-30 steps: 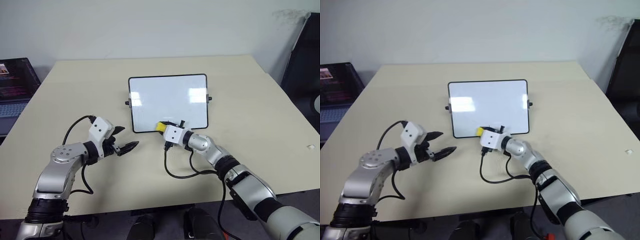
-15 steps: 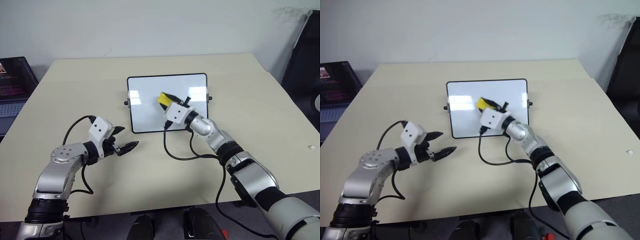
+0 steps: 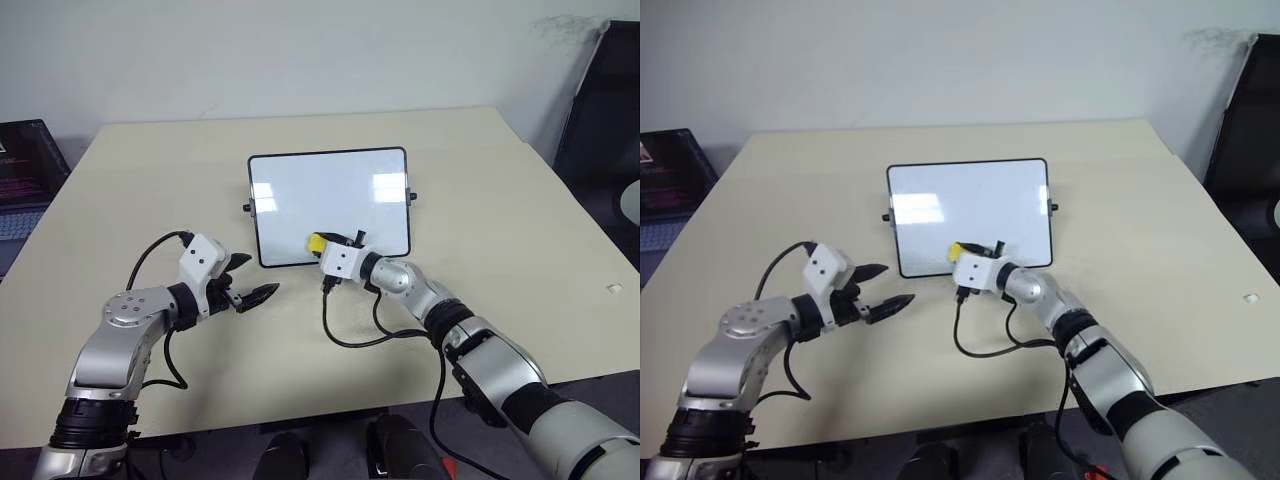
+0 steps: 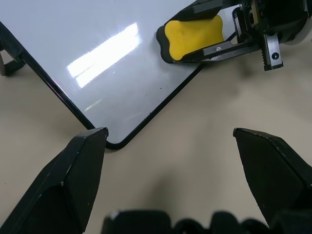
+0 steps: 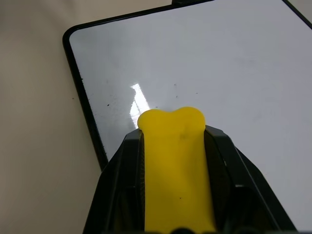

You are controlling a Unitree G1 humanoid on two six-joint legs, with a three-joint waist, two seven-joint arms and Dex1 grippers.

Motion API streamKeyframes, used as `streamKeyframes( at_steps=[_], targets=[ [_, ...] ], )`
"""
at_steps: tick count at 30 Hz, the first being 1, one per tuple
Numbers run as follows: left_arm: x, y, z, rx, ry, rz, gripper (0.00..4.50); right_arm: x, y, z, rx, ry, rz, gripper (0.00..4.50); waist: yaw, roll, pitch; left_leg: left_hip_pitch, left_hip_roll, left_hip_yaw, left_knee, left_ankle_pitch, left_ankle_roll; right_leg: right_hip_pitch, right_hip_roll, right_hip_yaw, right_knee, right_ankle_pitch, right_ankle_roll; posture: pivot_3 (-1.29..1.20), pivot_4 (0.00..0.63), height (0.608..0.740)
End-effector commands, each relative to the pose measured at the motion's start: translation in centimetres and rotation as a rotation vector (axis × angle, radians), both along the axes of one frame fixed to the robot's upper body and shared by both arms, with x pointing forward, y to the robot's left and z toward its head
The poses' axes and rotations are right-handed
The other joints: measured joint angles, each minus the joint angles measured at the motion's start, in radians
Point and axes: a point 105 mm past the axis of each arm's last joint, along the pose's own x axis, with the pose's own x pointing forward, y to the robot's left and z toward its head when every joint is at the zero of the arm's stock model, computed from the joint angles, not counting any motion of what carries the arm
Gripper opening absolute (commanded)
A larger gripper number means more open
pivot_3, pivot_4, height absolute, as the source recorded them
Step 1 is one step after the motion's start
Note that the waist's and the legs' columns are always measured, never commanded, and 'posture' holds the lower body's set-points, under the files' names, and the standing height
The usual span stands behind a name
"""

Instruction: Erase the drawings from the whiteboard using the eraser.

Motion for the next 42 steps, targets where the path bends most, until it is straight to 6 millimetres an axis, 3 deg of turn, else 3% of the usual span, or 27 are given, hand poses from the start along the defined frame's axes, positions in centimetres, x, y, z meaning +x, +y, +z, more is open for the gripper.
streamKeyframes(
  at_steps=[1, 3, 5, 12, 20, 27, 34, 38, 42],
  targets=[
    [-0.1, -0.4, 1.2, -0.011, -0.047, -0.016, 4.5, 0.7, -1.2, 1.5, 0.05, -0.064, -0.038, 1.27, 0.001, 0.0, 0.0, 0.0, 0.0, 0.0, 0.0, 0.0, 0.0, 0.0, 0.0, 0.0, 0.0, 0.0, 0.0, 0.0, 0.15, 0.74],
    [-0.1, -0.4, 1.2, -0.012, -0.047, -0.016, 4.5, 1.2, -1.4, 3.4, 0.096, -0.134, -0.054, 1.27, 0.001, 0.0, 0.0, -0.001, 0.0, -0.001, 0.0, 0.0, 0.0, 0.0, 0.0, 0.0, 0.0, 0.0, 0.0, 0.0, 0.15, 0.74],
    [-0.1, -0.5, 1.2, -0.013, -0.048, -0.017, 4.5, 1.6, -1.8, 3.8, 0.098, -0.153, -0.082, 1.27, 0.0, 0.0, 0.0, -0.002, 0.0, -0.001, 0.0, 0.0, 0.0, -0.001, 0.0, 0.0, 0.0, 0.0, 0.0, 0.0, 0.15, 0.74],
    [-0.2, -0.3, 1.1, -0.015, -0.047, -0.013, 4.5, 0.9, -2.4, -0.3, -0.071, -0.021, -0.051, 1.27, -0.001, 0.0, 0.0, -0.001, 0.0, 0.0, -0.001, 0.0, 0.0, -0.001, 0.0, 0.001, -0.001, 0.002, -0.003, 0.0, 0.15, 0.74],
    [-0.2, -0.4, 0.9, -0.022, -0.044, -0.012, 4.5, 0.2, -4.1, -2.9, -0.202, 0.063, -0.06, 1.27, -0.001, 0.0, 0.0, 0.0, 0.0, -0.001, -0.001, 0.0, 0.0, 0.0, 0.0, 0.001, 0.0, 0.0, 0.0, 0.0, 0.15, 0.74],
    [-0.1, -0.3, 0.5, -0.029, -0.037, -0.014, 4.5, 2.1, -7.3, -0.6, -0.194, -0.001, -0.202, 1.27, 0.013, 0.0, 0.0, 0.0, 0.0, -0.002, 0.001, 0.0, 0.0, 0.0, 0.0, 0.0, 0.0, 0.0, 0.0, 0.0, 0.15, 0.74],
    [-0.3, -0.2, -0.1, -0.036, -0.031, -0.015, 4.5, 1.5, -9.2, -1.5, -0.228, 0.044, -0.213, 1.27, 0.027, 0.0, 0.0, -0.001, 0.0, -0.002, 0.001, 0.001, 0.0, 0.001, 0.0, 0.0, 0.0, 0.0, 0.0, 0.0, 0.15, 0.74],
    [-0.3, -0.3, -0.2, -0.04, -0.031, -0.014, 4.5, 0.9, -8.9, -2.0, -0.243, 0.063, -0.186, 1.27, 0.027, 0.0, 0.0, -0.001, 0.0, -0.001, 0.001, 0.001, 0.0, 0.001, 0.0, 0.0, -0.001, 0.0, 0.0, 0.0, 0.15, 0.74],
    [-0.4, -0.5, -0.2, -0.042, -0.032, -0.016, 4.5, 0.3, -6.7, -1.8, -0.231, 0.059, -0.129, 1.27, 0.024, 0.0, 0.0, 0.0, 0.0, -0.002, 0.001, 0.001, 0.0, 0.001, 0.0, 0.0, -0.001, 0.0, 0.0, 0.0, 0.15, 0.74]
  ],
)
